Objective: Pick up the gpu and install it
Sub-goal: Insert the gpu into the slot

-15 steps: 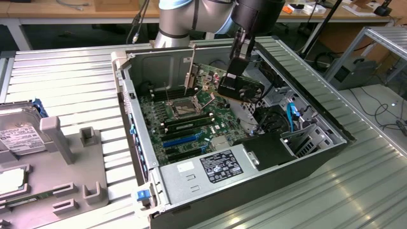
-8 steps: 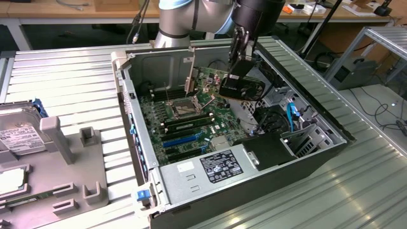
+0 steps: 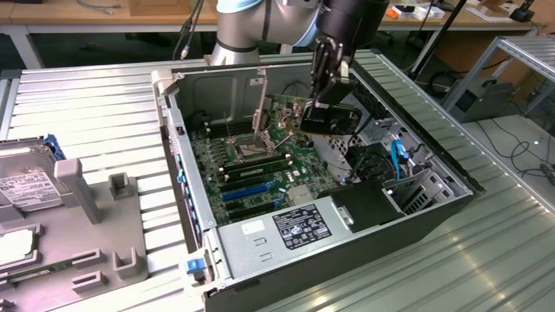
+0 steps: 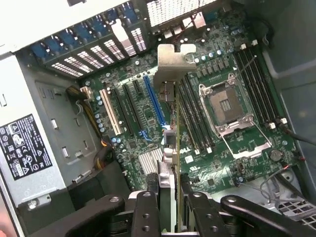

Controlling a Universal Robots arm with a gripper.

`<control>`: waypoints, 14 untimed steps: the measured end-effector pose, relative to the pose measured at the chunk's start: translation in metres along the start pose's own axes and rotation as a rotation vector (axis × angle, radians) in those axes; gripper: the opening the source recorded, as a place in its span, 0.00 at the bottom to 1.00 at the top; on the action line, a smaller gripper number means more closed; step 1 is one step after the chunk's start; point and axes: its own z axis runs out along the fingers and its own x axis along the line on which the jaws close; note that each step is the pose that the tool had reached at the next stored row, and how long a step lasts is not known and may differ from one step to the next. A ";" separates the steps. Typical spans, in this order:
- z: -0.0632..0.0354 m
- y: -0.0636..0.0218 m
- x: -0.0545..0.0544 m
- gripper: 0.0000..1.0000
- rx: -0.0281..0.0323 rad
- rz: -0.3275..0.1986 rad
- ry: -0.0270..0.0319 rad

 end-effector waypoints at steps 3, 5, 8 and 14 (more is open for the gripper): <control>0.0000 0.0000 0.000 0.27 0.0038 -0.049 0.0019; 0.0000 0.0000 0.000 0.27 0.0078 -0.102 0.0040; 0.0000 0.0000 0.000 0.27 0.0118 -0.155 0.0062; 0.0000 0.0000 0.000 0.27 0.0199 -0.262 0.0105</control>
